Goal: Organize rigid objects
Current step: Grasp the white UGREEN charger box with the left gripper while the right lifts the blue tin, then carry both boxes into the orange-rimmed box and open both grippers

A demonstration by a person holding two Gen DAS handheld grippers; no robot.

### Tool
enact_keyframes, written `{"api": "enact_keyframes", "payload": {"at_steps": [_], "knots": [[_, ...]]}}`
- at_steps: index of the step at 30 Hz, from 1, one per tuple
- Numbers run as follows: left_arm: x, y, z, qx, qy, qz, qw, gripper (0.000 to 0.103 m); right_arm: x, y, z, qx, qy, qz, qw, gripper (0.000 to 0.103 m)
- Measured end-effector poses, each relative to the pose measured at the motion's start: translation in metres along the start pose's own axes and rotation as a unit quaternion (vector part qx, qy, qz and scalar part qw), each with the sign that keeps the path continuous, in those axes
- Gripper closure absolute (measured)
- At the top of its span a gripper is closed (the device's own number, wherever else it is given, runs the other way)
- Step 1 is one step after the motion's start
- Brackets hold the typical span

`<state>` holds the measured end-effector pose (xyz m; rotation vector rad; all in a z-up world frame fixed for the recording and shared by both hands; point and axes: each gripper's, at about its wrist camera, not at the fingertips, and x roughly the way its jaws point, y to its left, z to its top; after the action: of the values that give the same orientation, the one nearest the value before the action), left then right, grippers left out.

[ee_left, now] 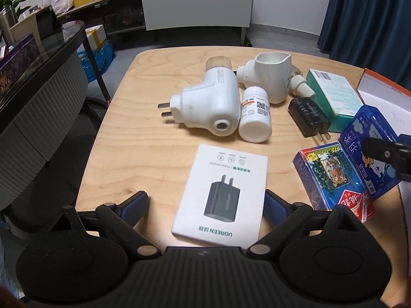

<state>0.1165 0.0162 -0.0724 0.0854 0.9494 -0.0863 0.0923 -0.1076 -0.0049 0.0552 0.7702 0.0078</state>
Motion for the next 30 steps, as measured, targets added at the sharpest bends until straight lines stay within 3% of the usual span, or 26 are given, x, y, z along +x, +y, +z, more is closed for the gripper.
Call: {"api": "enact_keyframes", "payload": {"at_steps": [4, 7, 8, 9, 11, 21, 30], "knots": [[0.001, 0.001, 0.001, 0.006, -0.009, -0.006, 0.9999, 0.007, 0.011, -0.003, 0.002, 0.004, 0.018, 0.005, 1.0, 0.001], [0.001, 0.001, 0.0, 0.014, -0.023, -0.011, 0.9996, 0.013, 0.017, -0.002, 0.003, 0.001, 0.024, 0.013, 1.0, 0.005], [0.001, 0.0, 0.0, 0.017, -0.027, -0.014, 0.9994, 0.02, 0.018, -0.001, 0.003, 0.002, 0.025, 0.016, 1.0, 0.017], [-0.001, -0.001, 0.0, 0.021, -0.033, -0.016, 0.9991, 0.032, 0.019, -0.001, 0.003, 0.002, 0.028, 0.02, 0.999, 0.04], [-0.003, -0.005, 0.001, 0.029, -0.038, -0.023, 0.9986, 0.043, 0.021, -0.001, 0.002, 0.004, 0.032, 0.026, 0.999, 0.062], [-0.024, -0.014, 0.006, 0.018, -0.055, -0.025, 0.998, 0.044, -0.005, -0.008, 0.003, 0.006, 0.004, 0.032, 0.999, 0.063], [-0.053, -0.062, 0.026, 0.035, -0.082, -0.046, 0.9949, 0.044, -0.042, -0.041, 0.009, 0.033, -0.027, 0.018, 0.999, 0.063]]}}
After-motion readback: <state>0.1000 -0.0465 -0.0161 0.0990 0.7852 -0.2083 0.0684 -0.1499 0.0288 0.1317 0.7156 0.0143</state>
